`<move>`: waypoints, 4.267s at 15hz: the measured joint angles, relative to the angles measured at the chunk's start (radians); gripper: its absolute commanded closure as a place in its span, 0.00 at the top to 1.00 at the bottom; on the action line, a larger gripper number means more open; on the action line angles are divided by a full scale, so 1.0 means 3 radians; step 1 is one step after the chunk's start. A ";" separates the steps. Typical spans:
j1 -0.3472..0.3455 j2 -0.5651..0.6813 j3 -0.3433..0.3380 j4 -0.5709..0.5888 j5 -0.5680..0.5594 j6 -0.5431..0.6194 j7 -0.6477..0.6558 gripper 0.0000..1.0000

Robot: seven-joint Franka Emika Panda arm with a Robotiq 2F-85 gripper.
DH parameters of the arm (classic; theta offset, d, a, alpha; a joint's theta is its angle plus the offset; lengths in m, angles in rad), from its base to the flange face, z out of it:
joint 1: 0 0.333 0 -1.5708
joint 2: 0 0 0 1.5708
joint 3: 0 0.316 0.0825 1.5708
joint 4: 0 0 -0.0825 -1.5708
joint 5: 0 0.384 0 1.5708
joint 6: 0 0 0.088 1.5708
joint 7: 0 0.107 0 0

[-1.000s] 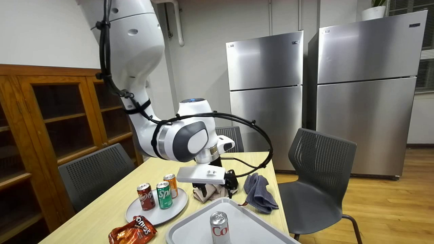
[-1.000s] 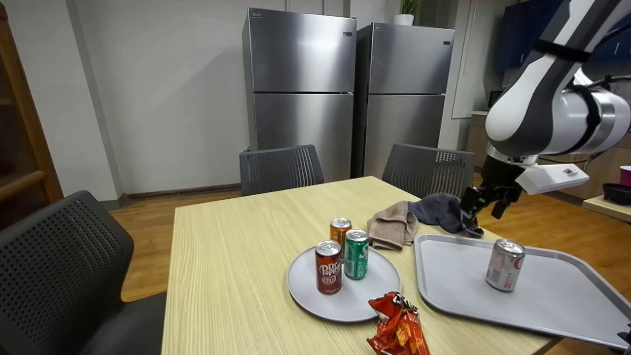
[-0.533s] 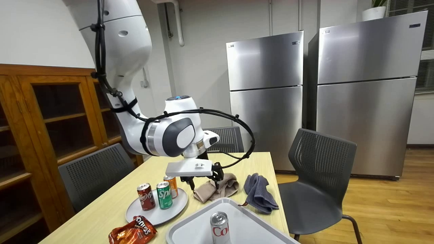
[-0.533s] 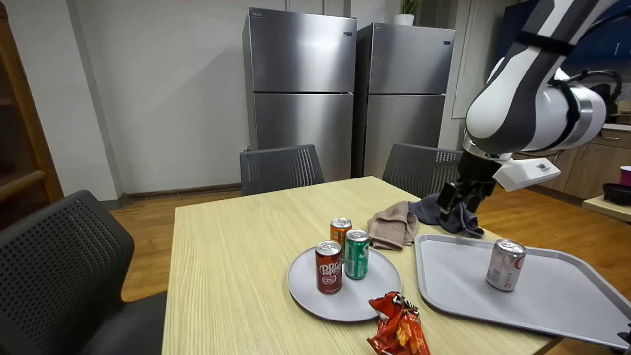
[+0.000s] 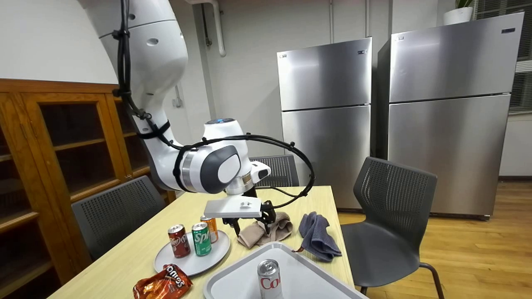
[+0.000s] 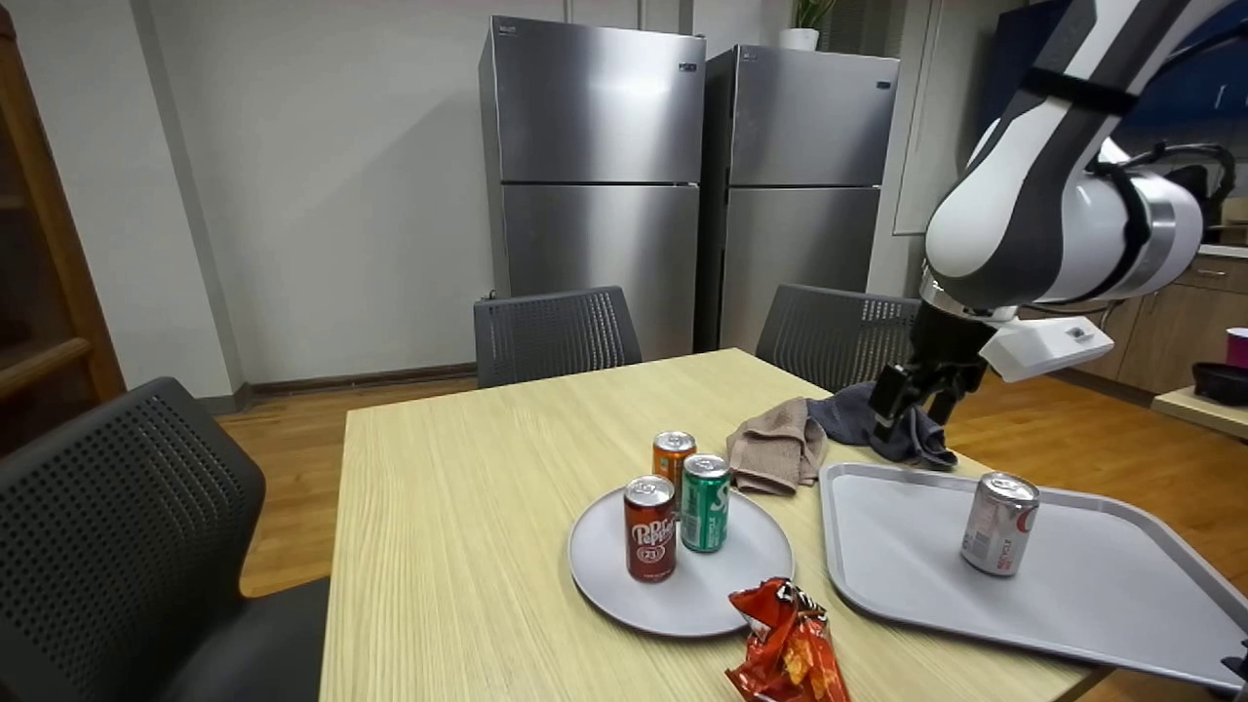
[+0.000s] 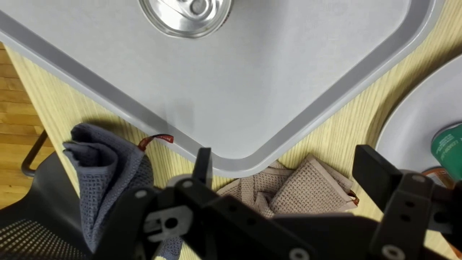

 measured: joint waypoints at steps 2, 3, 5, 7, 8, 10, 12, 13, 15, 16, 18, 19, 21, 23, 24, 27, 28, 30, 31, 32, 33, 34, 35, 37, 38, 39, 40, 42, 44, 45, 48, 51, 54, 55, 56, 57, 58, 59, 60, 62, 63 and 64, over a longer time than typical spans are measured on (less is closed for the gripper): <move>0.0060 0.0004 -0.0044 -0.0005 0.0002 0.0000 0.0136 1.00; 0.0108 0.0004 -0.0072 -0.0008 0.0006 0.0000 0.0228 1.00; 0.0242 0.0004 -0.0149 -0.0011 0.0009 0.0000 0.0462 1.00; 0.0410 0.0004 -0.0249 -0.0012 0.0009 0.0000 0.0697 1.00; 0.0507 0.0004 -0.0309 -0.0012 0.0009 0.0000 0.0815 1.00; 0.0686 0.0005 -0.0406 -0.0012 0.0009 0.0000 0.1010 1.00; 0.0826 0.0009 -0.0452 -0.0012 0.0009 0.0000 0.1156 1.00; 0.0892 0.0011 -0.0466 -0.0012 0.0009 0.0000 0.1221 1.00; 0.1012 0.0026 -0.0479 -0.0003 0.0009 0.0000 0.1352 1.00; 0.1066 0.0041 -0.0483 0.0010 0.0009 0.0000 0.1413 1.00; 0.1157 0.0083 -0.0490 0.0053 0.0009 -0.0001 0.1512 1.00; 0.1195 0.0108 -0.0493 0.0085 0.0009 -0.0004 0.1550 1.00; 0.1254 0.0165 -0.0500 0.0169 0.0009 -0.0013 0.1605 1.00; 0.1299 0.0231 -0.0501 0.0278 0.0009 -0.0040 0.1622 1.00; 0.1320 0.0266 -0.0501 0.0337 0.0009 -0.0062 0.1626 1.00; 0.1381 0.0356 -0.0501 0.0505 0.0009 -0.0154 0.1644 1.00; 0.1404 0.0383 -0.0499 0.0559 0.0009 -0.0180 0.1655 1.00; 0.1446 0.0438 -0.0486 0.0656 0.0016 -0.0236 0.1691 1.00; 0.1462 0.0468 -0.0471 0.0706 0.0025 -0.0261 0.1712 1.00; 0.1478 0.0502 -0.0454 0.0754 0.0038 -0.0280 0.1732 1.00; 0.1487 0.0539 -0.0430 0.0803 0.0057 -0.0297 0.1739 1.00; 0.1490 0.0574 -0.0404 0.0850 0.0076 -0.0313 0.1742 1.00; 0.1490 0.0609 -0.0378 0.0895 0.0094 -0.0328 0.1742 1.00; 0.1490 0.0678 -0.0329 0.0987 0.0127 -0.0361 0.1742 1.00; 0.1491 0.0706 -0.0305 0.1028 0.0140 -0.0377 0.1742 1.00; 0.1494 0.0732 -0.0287 0.1068 0.0147 -0.0389 0.1742 1.00; 0.1503 0.0755 -0.0274 0.1105 0.0152 -0.0403 0.1743 1.00; 0.1519 0.0791 -0.0250 0.1169 0.0155 -0.0430 0.1743 1.00; 0.1524 0.0809 -0.0213 0.1210 0.0155 -0.0461 0.1743 1.00; 0.1525 0.0815 -0.0194 0.1226 0.0155 -0.0481 0.1743 1.00; 0.1526 0.0843 -0.0138 0.1260 0.0155 -0.0539 0.1743 1.00; 0.1526 0.0888 -0.0099 0.1291 0.0161 -0.0596 0.1743 1.00; 0.1526 0.0941 -0.0093 0.1329 0.0161 -0.0664 0.1742 1.00; 0.1526 0.0955 -0.0093 0.1337 0.0161 -0.0681 0.1742 1.00; 0.1526 0.0966 -0.0093 0.1344 0.0161 -0.0693 0.1742 1.00; 0.1526 0.0976 -0.0093 0.1348 0.0161 -0.0706 0.1742 1.00; 0.1526 0.0988 -0.0092 0.1352 0.0161 -0.0716 0.1742 1.00; 0.1526 0.1000 -0.0089 0.1355 0.0161 -0.0726 0.1742 1.00; 0.1526 0.1013 -0.0087 0.1357 0.0161 -0.0736 0.1742 1.00; 0.1526 0.1029 -0.0082 0.1359 0.0161 -0.0763 0.1742 1.00; 0.1526 0.1033 -0.0079 0.1359 0.0161 -0.0776 0.1742 1.00; 0.1526 0.1038 -0.0076 0.1360 0.0161 -0.0787 0.1742 1.00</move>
